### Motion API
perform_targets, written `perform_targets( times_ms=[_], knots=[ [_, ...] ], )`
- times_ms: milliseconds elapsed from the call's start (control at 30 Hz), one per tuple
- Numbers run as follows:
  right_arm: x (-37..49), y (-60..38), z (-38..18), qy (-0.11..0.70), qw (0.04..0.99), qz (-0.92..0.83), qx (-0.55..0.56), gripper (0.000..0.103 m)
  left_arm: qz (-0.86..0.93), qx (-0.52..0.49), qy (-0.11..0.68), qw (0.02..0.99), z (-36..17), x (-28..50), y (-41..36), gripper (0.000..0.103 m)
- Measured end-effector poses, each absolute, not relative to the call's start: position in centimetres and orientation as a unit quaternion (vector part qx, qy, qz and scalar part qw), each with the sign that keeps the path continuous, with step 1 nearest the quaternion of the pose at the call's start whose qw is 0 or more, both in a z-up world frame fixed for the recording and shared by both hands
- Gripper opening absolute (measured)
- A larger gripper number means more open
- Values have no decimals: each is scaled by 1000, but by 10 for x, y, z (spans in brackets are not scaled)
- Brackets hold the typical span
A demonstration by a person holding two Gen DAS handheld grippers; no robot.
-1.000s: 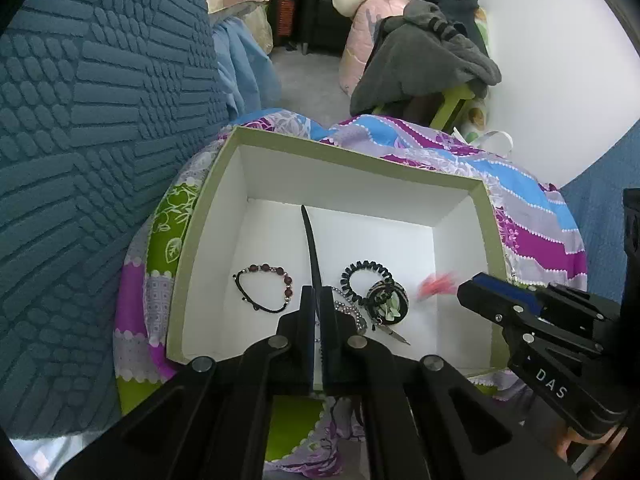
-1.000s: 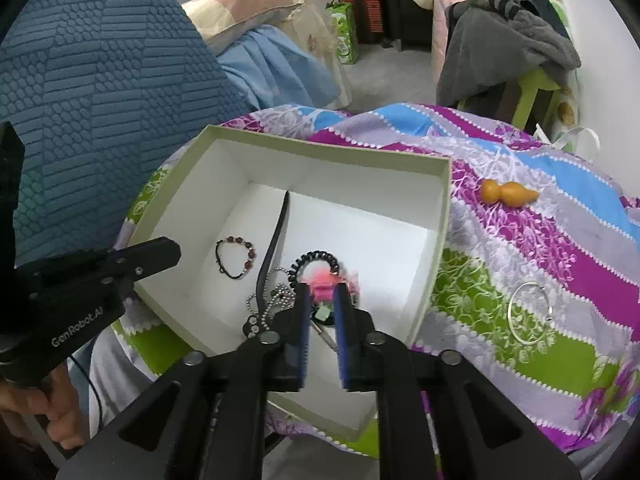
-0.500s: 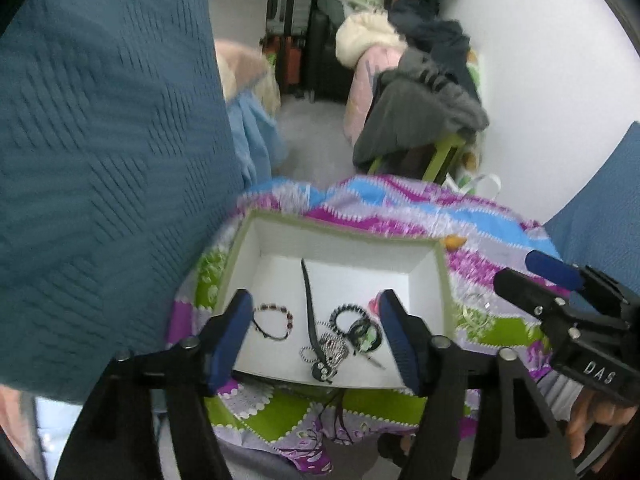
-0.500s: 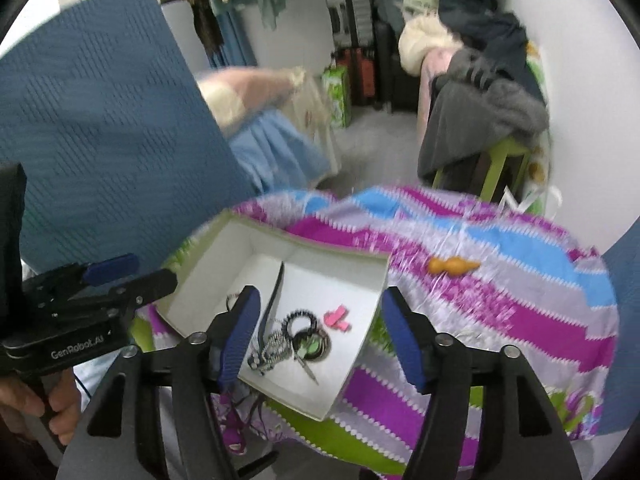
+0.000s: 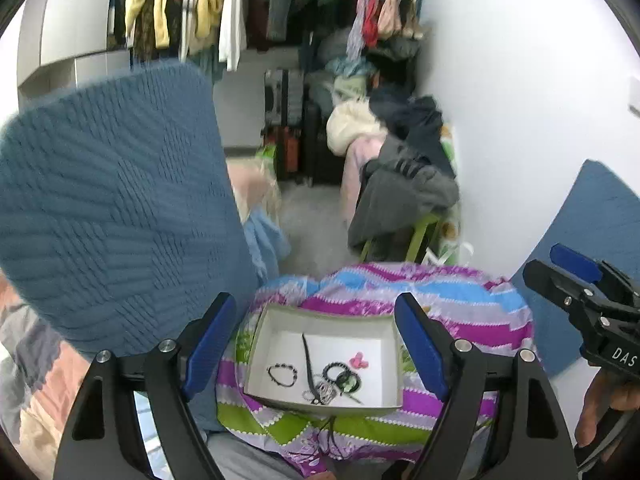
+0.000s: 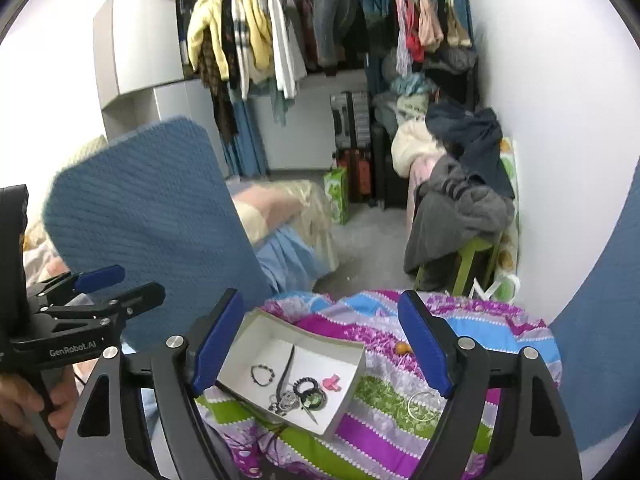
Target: Organize jewelry
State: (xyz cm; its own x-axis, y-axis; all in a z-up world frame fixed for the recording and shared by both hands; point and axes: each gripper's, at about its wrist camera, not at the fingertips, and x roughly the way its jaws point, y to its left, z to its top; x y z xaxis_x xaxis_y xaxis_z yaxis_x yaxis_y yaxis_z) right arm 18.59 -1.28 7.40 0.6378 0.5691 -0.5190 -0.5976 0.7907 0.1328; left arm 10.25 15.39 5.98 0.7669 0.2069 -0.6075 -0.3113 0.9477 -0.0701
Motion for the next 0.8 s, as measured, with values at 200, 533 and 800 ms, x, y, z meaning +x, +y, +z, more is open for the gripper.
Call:
perform_targets(
  times_ms=[200,533,800],
  knots=[
    [156,-33,95,250,914,319,-8,83,140,-68,280,947,91,70,134,82],
    [111,-56,87,232,925,300,2,98,144,-70,274,948,86,33,113,82],
    [96,-66,62,246,927,281,11,103,146,-74,295,941,56,21,110,82]
  ],
)
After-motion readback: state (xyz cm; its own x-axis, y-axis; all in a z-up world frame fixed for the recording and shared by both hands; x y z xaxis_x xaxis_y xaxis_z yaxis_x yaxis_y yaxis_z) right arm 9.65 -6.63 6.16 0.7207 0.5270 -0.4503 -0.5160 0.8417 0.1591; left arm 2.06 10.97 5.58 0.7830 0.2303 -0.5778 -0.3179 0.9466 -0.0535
